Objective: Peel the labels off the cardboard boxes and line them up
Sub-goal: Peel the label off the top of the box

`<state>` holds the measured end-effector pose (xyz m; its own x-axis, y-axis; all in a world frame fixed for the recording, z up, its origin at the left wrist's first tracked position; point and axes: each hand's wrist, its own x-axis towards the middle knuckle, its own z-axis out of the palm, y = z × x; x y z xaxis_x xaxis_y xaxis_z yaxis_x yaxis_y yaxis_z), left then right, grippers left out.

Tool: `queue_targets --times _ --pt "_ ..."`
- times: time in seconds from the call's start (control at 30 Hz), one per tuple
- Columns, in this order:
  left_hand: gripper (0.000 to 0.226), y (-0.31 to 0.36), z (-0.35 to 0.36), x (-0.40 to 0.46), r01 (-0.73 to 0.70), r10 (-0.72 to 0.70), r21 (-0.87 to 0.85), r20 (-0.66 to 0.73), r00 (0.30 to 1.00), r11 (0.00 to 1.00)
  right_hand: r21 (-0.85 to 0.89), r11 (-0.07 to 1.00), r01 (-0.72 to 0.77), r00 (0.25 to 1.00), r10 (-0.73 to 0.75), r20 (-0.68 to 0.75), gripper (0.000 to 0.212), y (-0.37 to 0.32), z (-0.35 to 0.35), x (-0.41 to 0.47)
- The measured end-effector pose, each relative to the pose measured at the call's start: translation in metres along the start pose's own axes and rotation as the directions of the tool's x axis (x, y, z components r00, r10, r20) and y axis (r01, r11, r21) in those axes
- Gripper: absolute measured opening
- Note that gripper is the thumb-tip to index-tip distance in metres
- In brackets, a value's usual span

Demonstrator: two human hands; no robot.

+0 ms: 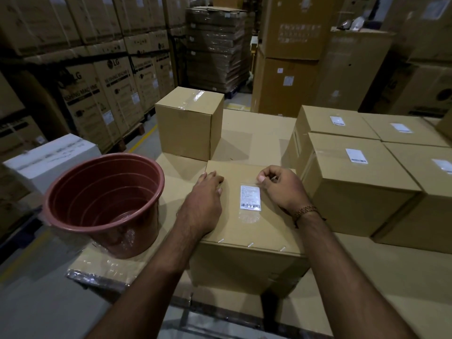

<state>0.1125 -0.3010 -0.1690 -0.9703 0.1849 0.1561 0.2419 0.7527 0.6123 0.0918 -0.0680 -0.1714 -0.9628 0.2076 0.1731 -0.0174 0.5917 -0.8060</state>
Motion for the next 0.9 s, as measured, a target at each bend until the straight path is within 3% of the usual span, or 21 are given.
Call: queue_targets --times 0.3,0.53,0.6,0.8,0.9 --pt "0.041 0.000 0.000 0.001 0.002 -0.002 -0.001 0.002 1.000 1.000 0.117 0.992 0.050 0.996 -0.059 0.074 0.009 -0.004 -0.007 -0.006" --pt "0.040 -0.003 0.002 0.002 0.008 -0.008 -0.008 0.004 1.000 1.000 0.231 0.971 0.053 0.982 -0.092 0.164 0.037 -0.006 -0.011 -0.011" --pt "0.041 -0.002 0.003 0.002 0.011 -0.011 -0.012 0.002 1.000 1.000 0.197 0.979 0.043 0.986 -0.073 0.151 0.050 -0.007 -0.011 -0.013" --pt "0.041 -0.002 0.002 0.002 0.006 -0.006 -0.007 -0.006 1.000 1.000 0.204 0.977 -0.068 0.976 0.023 0.219 0.115 -0.014 -0.017 -0.031" --pt "0.042 -0.002 0.002 0.002 0.011 -0.011 -0.002 -0.006 1.000 1.000 0.187 0.980 -0.068 0.993 0.048 0.109 0.118 -0.017 -0.014 -0.046"
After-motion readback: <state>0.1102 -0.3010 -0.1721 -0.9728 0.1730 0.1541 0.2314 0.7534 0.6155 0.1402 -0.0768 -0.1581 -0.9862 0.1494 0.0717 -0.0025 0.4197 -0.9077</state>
